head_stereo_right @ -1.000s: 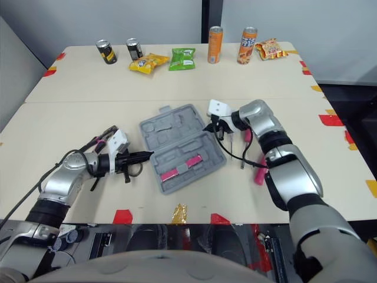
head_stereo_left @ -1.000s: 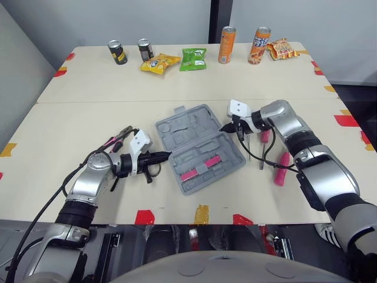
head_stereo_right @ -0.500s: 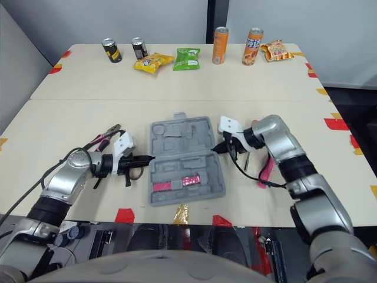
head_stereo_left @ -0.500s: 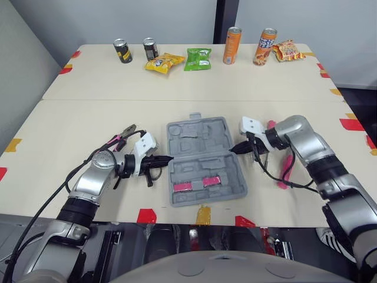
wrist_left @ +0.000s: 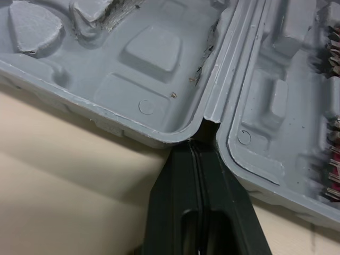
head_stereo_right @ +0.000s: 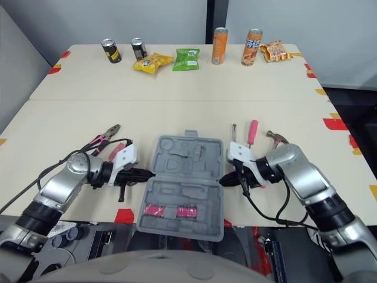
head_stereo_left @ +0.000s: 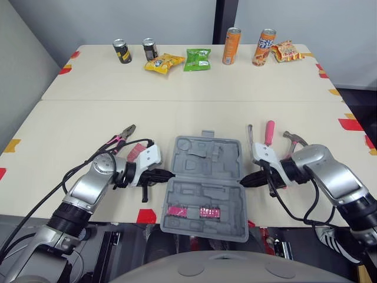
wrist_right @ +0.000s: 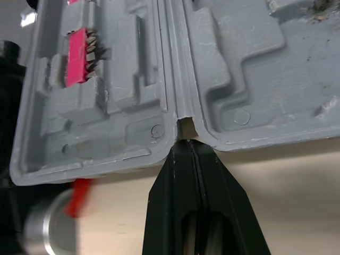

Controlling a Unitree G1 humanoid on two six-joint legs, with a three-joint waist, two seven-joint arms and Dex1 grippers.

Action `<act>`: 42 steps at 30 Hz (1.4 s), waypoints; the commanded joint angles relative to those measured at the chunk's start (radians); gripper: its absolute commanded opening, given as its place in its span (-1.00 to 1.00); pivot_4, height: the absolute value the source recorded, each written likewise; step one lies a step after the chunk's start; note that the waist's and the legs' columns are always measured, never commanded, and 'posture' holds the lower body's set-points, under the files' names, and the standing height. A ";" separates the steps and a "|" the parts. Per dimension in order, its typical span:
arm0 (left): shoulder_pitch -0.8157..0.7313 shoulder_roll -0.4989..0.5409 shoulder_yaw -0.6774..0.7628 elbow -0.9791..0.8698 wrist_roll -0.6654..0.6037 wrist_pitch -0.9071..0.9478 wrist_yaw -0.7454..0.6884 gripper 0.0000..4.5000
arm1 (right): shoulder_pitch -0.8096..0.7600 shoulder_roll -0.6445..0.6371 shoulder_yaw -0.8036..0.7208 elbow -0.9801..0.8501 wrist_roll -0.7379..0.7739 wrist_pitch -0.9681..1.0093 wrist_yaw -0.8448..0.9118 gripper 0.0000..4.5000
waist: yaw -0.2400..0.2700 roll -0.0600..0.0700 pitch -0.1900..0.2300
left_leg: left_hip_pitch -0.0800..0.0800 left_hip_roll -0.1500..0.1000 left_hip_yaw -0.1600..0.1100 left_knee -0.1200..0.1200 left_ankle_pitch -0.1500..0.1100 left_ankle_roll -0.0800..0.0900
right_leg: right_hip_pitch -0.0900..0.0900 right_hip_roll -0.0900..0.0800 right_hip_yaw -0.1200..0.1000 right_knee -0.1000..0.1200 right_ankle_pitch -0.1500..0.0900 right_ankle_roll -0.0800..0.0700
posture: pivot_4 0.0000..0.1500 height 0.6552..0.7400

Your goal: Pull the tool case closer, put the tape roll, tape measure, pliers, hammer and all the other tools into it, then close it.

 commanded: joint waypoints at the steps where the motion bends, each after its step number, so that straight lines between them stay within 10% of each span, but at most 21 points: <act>1: 0.044 0.022 -0.045 -0.055 0.002 0.025 -0.036 -1.00 | 0.030 -0.016 -0.024 -0.097 0.060 0.023 -0.024 -0.98 | -0.002 0.000 0.000 | 0.000 0.000 0.000 0.000 0.000 0.000 | 0.000 0.000 0.000 0.000 0.000 0.000 | 1.00 1.00; 42: 0.086 0.060 -0.053 -0.068 0.005 0.039 -0.055 -1.00 | 0.063 -0.061 0.050 -0.087 0.119 0.014 -0.107 -0.98 | -0.005 0.000 -0.008 | 0.002 0.001 0.000 -0.002 0.000 -0.001 | 0.001 0.002 0.001 -0.002 0.000 0.000 | 1.00 1.00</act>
